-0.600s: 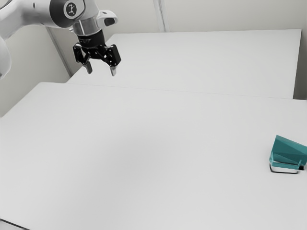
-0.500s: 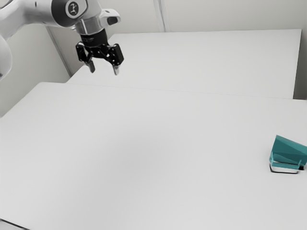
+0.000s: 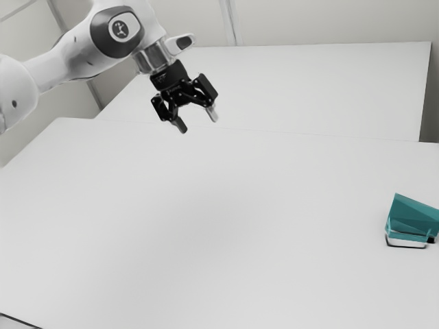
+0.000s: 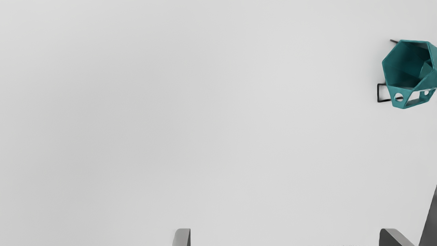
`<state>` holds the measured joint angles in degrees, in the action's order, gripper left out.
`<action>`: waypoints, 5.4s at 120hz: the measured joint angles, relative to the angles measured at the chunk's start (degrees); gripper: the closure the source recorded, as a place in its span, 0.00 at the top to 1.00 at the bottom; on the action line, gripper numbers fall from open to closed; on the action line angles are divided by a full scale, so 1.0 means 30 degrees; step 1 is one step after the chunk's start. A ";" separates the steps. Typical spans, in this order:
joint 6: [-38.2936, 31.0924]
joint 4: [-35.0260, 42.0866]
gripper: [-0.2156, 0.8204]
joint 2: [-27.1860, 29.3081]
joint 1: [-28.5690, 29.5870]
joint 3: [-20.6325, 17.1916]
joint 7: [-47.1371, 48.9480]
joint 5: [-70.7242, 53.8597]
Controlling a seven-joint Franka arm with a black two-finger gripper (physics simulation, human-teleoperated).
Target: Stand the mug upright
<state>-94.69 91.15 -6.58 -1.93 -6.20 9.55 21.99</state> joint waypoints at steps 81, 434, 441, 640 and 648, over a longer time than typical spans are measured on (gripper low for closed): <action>-1.1141 0.0976 0.79 -0.6286 -0.3953 -0.2592 -0.0032 0.8114; -1.2942 0.0386 0.04 -0.5736 -0.5714 -0.2100 -0.7805 0.0351; -1.2090 0.0490 0.04 -0.5200 -0.5456 -0.1965 -0.6940 -0.2085; -1.1165 1.0686 0.04 0.0541 0.1012 -0.1933 0.1061 -0.9752; -1.1255 1.0708 0.04 0.0420 0.1093 -0.1928 0.1121 -0.9789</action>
<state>-128.46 123.27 -5.32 1.35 -11.98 12.91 -7.37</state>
